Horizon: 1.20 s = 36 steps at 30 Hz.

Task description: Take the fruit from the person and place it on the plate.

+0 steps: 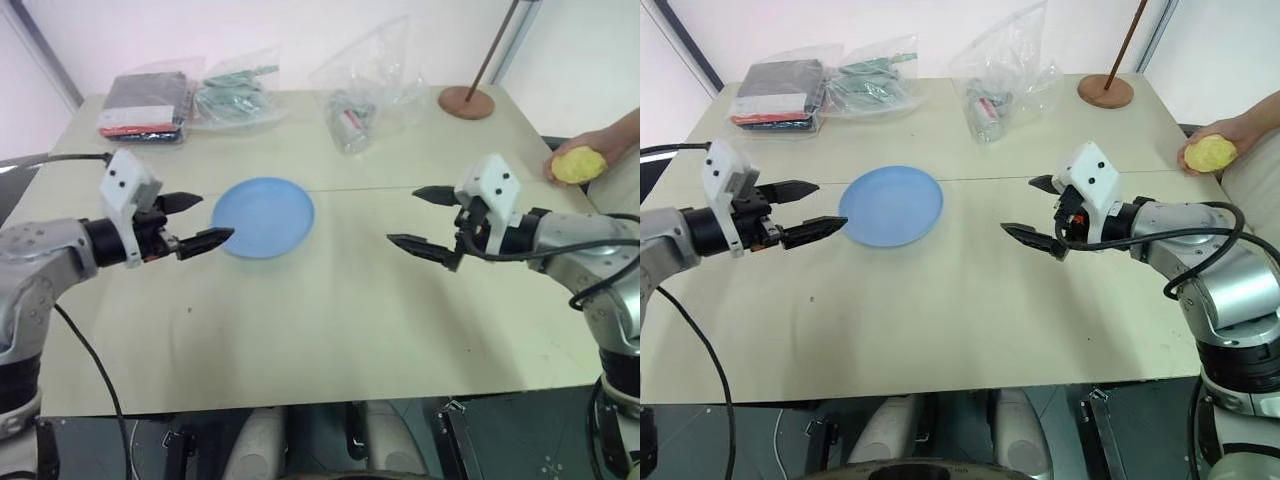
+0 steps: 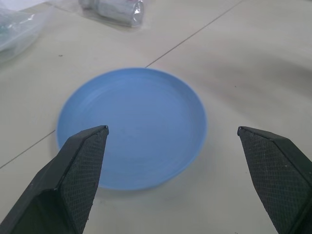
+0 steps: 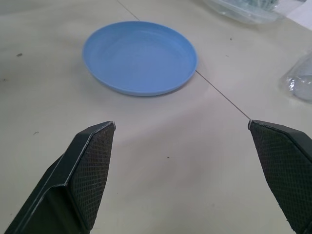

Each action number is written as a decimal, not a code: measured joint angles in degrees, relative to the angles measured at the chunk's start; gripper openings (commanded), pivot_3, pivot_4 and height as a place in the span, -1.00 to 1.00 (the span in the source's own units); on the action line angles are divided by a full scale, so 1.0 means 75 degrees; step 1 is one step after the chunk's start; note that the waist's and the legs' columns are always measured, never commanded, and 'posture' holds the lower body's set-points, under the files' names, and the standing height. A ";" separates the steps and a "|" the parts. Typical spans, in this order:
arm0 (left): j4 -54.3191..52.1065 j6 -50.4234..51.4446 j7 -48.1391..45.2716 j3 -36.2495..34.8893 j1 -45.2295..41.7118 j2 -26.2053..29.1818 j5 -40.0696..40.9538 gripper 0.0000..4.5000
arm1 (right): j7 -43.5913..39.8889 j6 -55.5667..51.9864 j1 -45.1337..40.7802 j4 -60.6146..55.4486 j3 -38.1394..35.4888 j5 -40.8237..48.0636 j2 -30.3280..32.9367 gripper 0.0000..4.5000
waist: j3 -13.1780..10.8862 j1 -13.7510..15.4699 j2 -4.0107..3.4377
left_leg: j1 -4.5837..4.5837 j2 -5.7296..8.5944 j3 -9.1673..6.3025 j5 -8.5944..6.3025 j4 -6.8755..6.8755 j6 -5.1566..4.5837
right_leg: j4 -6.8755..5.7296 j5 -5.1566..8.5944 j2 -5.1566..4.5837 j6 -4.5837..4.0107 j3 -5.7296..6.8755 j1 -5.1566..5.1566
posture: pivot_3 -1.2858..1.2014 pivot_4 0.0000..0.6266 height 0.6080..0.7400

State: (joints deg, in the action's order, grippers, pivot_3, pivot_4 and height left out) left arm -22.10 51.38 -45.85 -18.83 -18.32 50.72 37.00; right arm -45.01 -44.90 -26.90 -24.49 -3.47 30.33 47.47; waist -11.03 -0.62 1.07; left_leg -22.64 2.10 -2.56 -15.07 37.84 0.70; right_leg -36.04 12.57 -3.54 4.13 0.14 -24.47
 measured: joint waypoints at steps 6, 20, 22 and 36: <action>-0.0118 0.0069 0.0254 -0.0026 0.0012 -0.0017 0.0155 0.98 | -0.0068 0.0119 -0.0072 0.0111 0.0072 -0.0048 -0.0023 1.00 | 0.0000 0.0007 0.0000 | 0.0000 0.0001 0.0000 0.0000 0.0000 0.0000 | 0.0000 0.0000 0.0000 0.0000 0.0000 0.0000 | 0.03 -0.52 1.00; -0.0122 0.0056 0.0499 -0.0021 0.0000 -0.0025 0.0325 0.98 | -0.0105 0.0126 -0.0072 0.0155 0.0082 -0.0099 -0.0021 1.00 | 0.0000 0.0005 0.0000 | 0.0000 0.0001 0.0000 0.0000 0.0000 0.0000 | 0.0000 0.0000 0.0001 0.0000 0.0000 0.0000 | 0.03 -0.52 1.00; -0.0121 0.0051 0.0503 -0.0016 -0.0004 -0.0025 0.0325 0.98 | -0.0103 0.0126 -0.0072 0.0155 0.0082 -0.0099 -0.0021 1.00 | 0.0000 0.0004 0.0000 | 0.0000 0.0000 0.0000 0.0000 0.0000 0.0000 | 0.0000 0.0000 0.0001 -0.0001 0.0000 0.0000 | 0.03 -0.52 1.00; -0.0077 0.0033 0.0495 0.0008 -0.0089 -0.0027 0.0325 0.98 | -0.0053 0.0125 -0.0054 0.0150 0.0081 -0.0098 -0.0020 1.00 | 0.0000 0.0004 0.0000 | 0.0000 0.0000 0.0000 0.0000 0.0000 0.0000 | 0.0000 0.0000 0.0001 -0.0001 0.0000 0.0000 | 0.03 -0.52 1.00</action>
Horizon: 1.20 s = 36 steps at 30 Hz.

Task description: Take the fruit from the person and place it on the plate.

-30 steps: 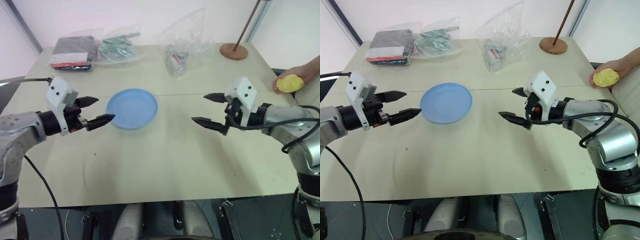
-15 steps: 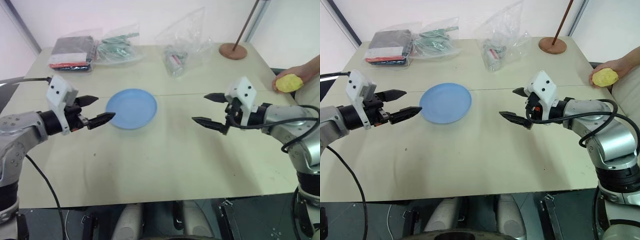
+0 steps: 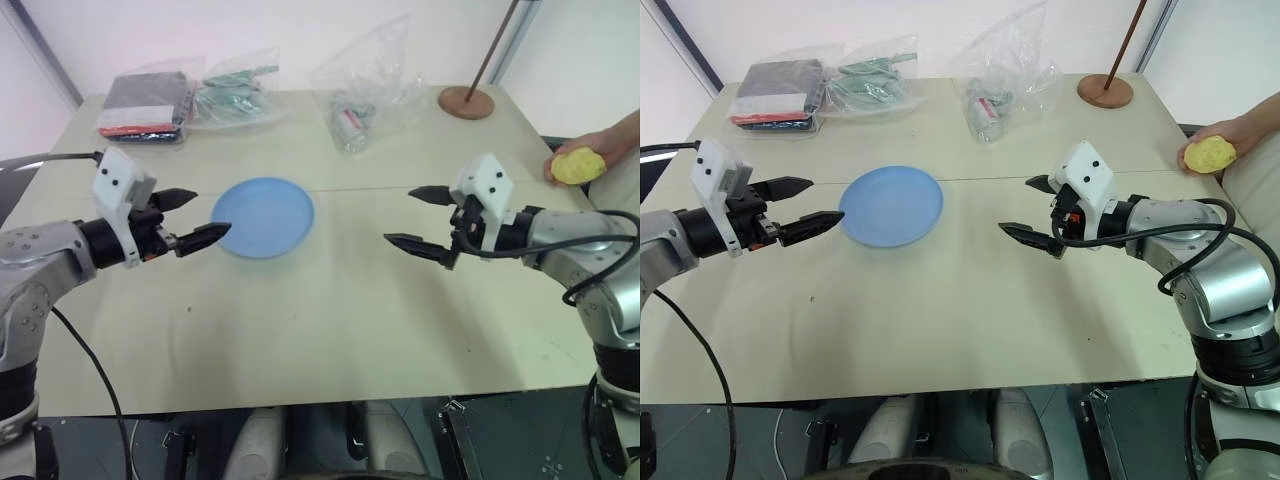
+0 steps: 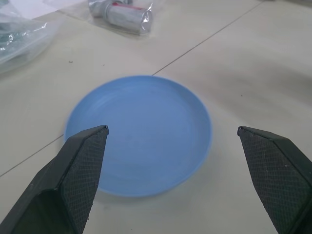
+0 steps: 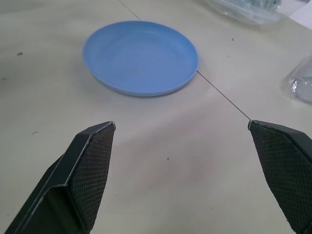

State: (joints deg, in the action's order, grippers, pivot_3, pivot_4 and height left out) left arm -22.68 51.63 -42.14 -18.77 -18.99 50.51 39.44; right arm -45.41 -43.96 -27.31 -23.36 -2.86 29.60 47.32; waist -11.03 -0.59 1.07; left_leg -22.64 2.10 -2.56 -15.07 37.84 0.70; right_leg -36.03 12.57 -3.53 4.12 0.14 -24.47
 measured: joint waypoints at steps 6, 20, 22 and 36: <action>0.0002 -0.0016 0.0034 0.0004 -0.0059 -0.0091 -0.0001 0.98 | 0.0073 0.0000 0.0015 -0.0003 -0.0005 0.0000 -0.0005 1.00 | 0.0000 0.0001 0.0000 | 0.0000 0.0000 0.0000 0.0000 0.0000 0.0000 | 0.0000 0.0000 0.0000 0.0000 0.0000 0.0000 | 0.03 -0.52 1.00; 0.0099 -0.0156 0.0169 0.0315 -0.0283 -0.0247 -0.0018 0.98 | 0.1612 -0.1534 -0.1311 0.0298 -0.0400 0.0613 -0.1168 1.00 | -0.0004 -0.0052 -0.0006 | 0.0002 -0.0002 0.0000 0.0000 0.0000 0.0000 | -0.0007 -0.0002 0.0004 -0.0001 -0.0003 -0.0006 | 0.03 -0.52 1.00; 0.0133 -0.0170 0.0180 0.0358 -0.0337 -0.0289 -0.0023 0.98 | 0.2344 -0.2200 -0.2240 0.0719 -0.0626 0.0687 -0.1696 1.00 | -0.0004 -0.0029 -0.0007 | 0.0000 -0.0002 -0.0003 0.0000 -0.0002 0.0000 | -0.0008 -0.0002 0.0005 -0.0002 -0.0003 -0.0010 | 0.03 -0.52 1.00; 0.0141 -0.0284 0.0326 0.0451 -0.0251 -0.0327 -0.0023 0.98 | 0.4144 -0.2961 -0.4414 0.3306 -0.0951 0.0224 -0.3070 1.00 | -0.0005 -0.0052 -0.0009 | -0.0068 0.0010 -0.0001 0.0000 -0.0005 0.0000 | -0.0009 -0.0020 -0.0006 0.0025 -0.0003 -0.0073 | 0.03 -0.52 1.00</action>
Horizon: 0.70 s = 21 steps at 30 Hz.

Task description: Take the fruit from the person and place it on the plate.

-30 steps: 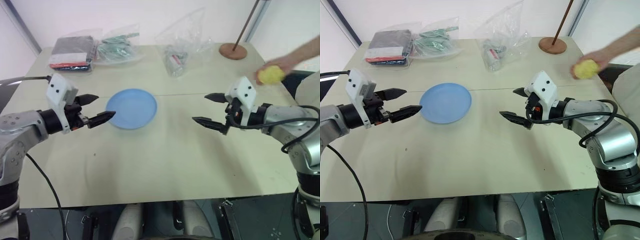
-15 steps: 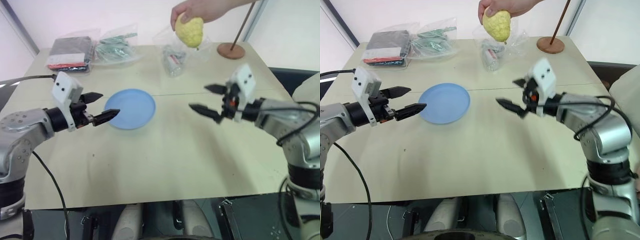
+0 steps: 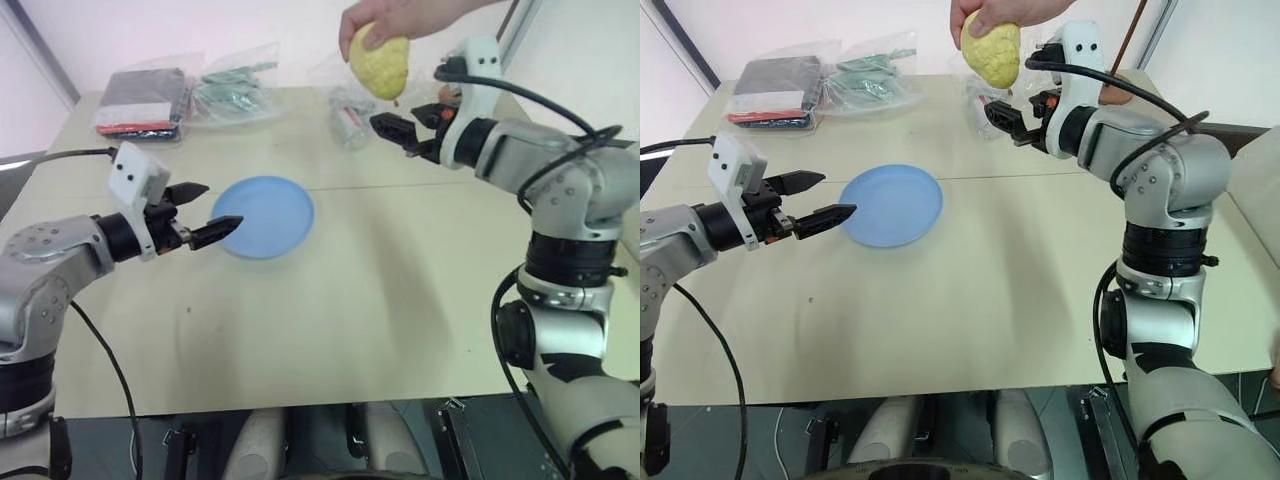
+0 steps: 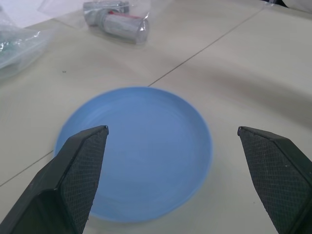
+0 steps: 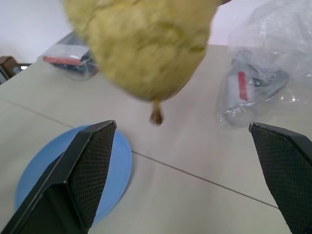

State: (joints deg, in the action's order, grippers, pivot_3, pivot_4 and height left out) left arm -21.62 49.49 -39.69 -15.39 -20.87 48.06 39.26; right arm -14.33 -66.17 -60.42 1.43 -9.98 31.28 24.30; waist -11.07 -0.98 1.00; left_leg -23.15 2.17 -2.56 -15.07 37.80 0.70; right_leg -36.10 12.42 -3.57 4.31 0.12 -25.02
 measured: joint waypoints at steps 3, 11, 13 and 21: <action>-0.0014 -0.0002 0.0027 -0.0001 0.0019 -0.0003 0.0004 0.98 | 0.0058 0.0164 -0.0276 0.0339 0.0001 -0.0094 -0.0144 1.00 | 0.0000 -0.0002 0.0000 | -0.0014 -0.0002 0.0000 0.0000 -0.0002 0.0000 | -0.0005 -0.0001 0.0003 0.0001 0.0002 -0.0018 | 0.03 -0.52 1.00; -0.0134 -0.0002 0.0063 -0.0007 0.0071 -0.0004 0.0015 0.98 | 0.0038 0.0608 -0.0837 0.0907 0.0028 -0.0235 -0.0423 1.00 | 0.0000 0.0000 -0.0001 | -0.0023 -0.0001 0.0002 0.0000 -0.0003 0.0000 | -0.0004 -0.0001 0.0003 0.0001 0.0002 -0.0028 | 0.03 -0.52 1.00; -0.0134 -0.0002 0.0075 -0.0007 0.0071 -0.0005 0.0015 0.98 | 0.0028 0.0672 -0.0885 0.0976 0.0030 -0.0246 -0.0448 1.00 | 0.0000 0.0003 -0.0001 | -0.0023 -0.0001 0.0003 0.0000 -0.0003 0.0000 | -0.0004 -0.0001 0.0003 0.0002 0.0002 -0.0028 | 0.03 -0.52 1.00; -0.0131 -0.0002 0.0123 0.0013 0.0032 -0.0055 0.0014 0.98 | -0.0008 0.0930 -0.1069 0.1105 0.0084 -0.0386 -0.0581 1.00 | 0.0000 0.0000 -0.0001 | -0.0023 -0.0001 0.0003 0.0000 -0.0003 0.0000 | -0.0004 -0.0001 0.0004 0.0002 0.0002 -0.0029 | 0.03 -0.52 1.00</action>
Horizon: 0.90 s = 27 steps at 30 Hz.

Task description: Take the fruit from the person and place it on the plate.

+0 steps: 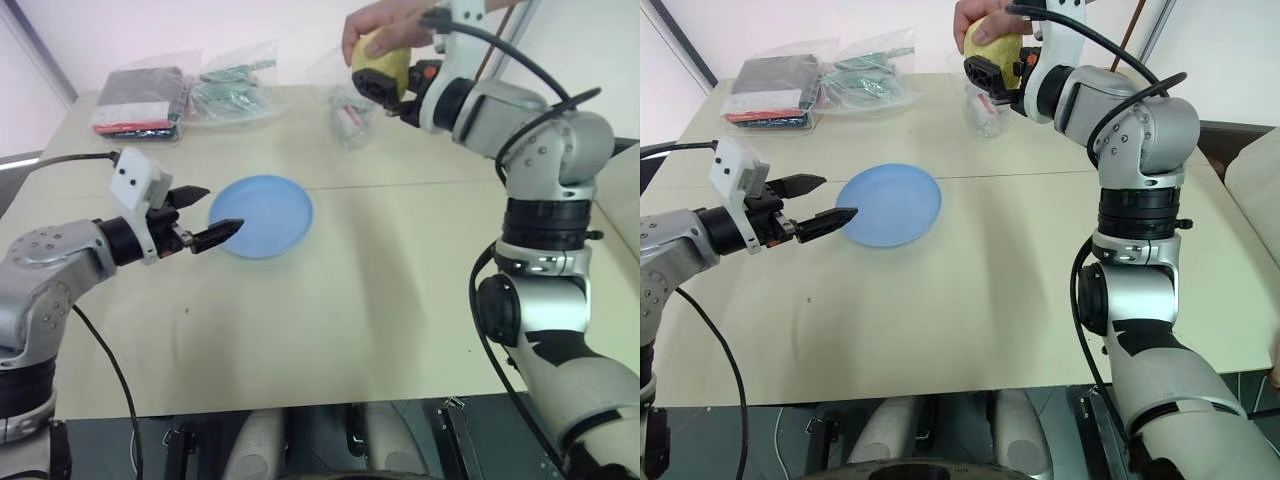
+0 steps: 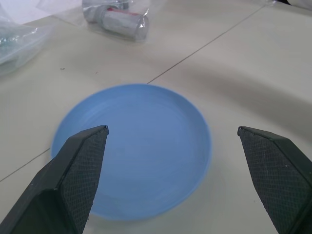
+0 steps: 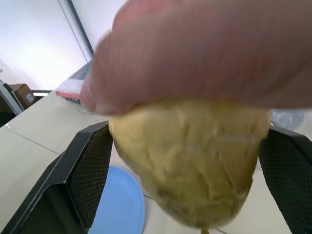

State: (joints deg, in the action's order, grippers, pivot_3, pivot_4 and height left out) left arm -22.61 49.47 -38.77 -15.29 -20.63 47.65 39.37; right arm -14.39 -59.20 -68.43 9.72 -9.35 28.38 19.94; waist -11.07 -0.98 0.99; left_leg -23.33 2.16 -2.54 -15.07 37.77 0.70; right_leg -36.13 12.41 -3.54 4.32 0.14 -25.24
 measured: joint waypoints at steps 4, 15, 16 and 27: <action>0.0001 -0.0002 0.0002 0.0002 -0.0053 -0.0016 -0.0001 1.00 | -0.0014 0.0089 -0.0006 0.0090 0.0010 -0.0028 -0.0066 0.63 | 0.0000 0.0000 0.0000 | 0.0000 0.0000 0.0000 0.0000 -0.0001 0.0000 | 0.0000 0.0000 0.0000 0.0000 0.0000 -0.0001 | 0.03 -0.52 1.00; 0.0003 -0.0002 0.0018 0.0052 -0.0062 -0.0052 -0.0004 1.00 | -0.0018 0.0120 -0.0006 0.0095 0.0012 -0.0088 -0.0134 0.45 | 0.0000 0.0000 0.0000 | 0.0000 0.0000 0.0000 0.0000 -0.0002 0.0000 | 0.0000 0.0000 0.0000 0.0000 0.0000 -0.0002 | 0.03 -0.52 1.00; 0.0003 -0.0002 0.0021 0.0055 -0.0064 -0.0052 -0.0004 1.00 | -0.0017 0.0116 -0.0005 0.0096 0.0012 -0.0088 -0.0140 0.45 | 0.0000 -0.0001 0.0000 | 0.0000 0.0000 0.0000 0.0000 -0.0002 0.0000 | 0.0000 0.0000 0.0000 0.0000 0.0000 -0.0002 | 0.03 -0.52 1.00; 0.0010 -0.0002 0.0038 0.0087 -0.0258 -0.0083 -0.0006 1.00 | -0.0019 0.0104 -0.0004 0.0094 0.0012 -0.0086 -0.0190 0.45 | 0.0000 -0.0001 -0.0001 | -0.0001 0.0000 0.0000 0.0000 -0.0004 0.0000 | 0.0000 0.0000 0.0000 0.0000 -0.0001 -0.0004 | 0.03 -0.52 1.00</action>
State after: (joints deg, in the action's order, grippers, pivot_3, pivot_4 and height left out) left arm -22.53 49.46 -38.48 -14.64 -22.57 47.02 39.32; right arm -14.53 -58.42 -68.46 10.42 -9.26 27.73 18.51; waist -11.07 -0.99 0.99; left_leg -23.33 2.17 -2.53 -15.07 37.74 0.70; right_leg -36.13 12.41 -3.54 4.32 0.13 -25.26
